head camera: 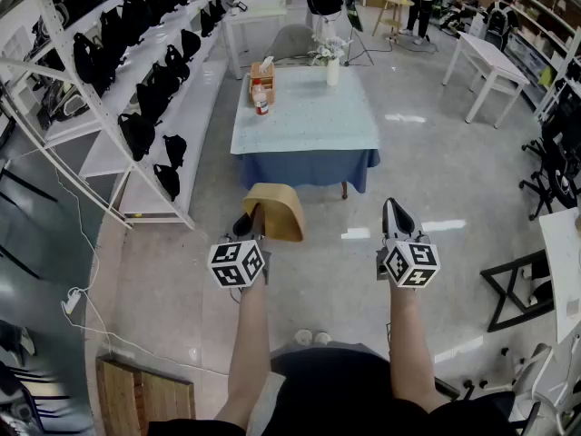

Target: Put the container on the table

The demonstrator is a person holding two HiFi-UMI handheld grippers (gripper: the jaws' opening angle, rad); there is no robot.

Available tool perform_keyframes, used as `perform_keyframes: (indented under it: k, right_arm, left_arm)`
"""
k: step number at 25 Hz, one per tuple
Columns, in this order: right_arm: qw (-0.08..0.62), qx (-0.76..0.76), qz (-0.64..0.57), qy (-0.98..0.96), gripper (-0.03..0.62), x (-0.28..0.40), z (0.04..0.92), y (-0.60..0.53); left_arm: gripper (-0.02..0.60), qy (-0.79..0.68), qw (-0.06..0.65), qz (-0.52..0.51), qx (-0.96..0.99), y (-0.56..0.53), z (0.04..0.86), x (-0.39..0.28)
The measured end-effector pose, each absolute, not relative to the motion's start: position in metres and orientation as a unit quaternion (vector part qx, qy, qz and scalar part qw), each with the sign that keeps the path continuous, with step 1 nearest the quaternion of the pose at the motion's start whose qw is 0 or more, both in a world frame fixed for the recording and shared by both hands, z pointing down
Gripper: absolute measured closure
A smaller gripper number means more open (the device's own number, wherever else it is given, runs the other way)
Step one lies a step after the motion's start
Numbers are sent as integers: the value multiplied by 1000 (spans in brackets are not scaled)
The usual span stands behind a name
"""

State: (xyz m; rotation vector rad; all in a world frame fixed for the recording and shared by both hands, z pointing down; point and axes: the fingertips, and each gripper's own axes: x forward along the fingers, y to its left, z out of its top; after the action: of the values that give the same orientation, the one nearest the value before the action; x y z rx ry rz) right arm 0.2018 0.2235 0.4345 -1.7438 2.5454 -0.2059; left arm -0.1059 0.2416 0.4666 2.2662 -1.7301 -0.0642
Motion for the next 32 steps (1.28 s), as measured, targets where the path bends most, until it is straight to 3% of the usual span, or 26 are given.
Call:
perform_keyframes:
  k: [32]
  right_arm:
    - [37,-556,-98,825,595,220,457,213]
  left_arm:
    - [572,-605,154,-13,781,236,479,-87]
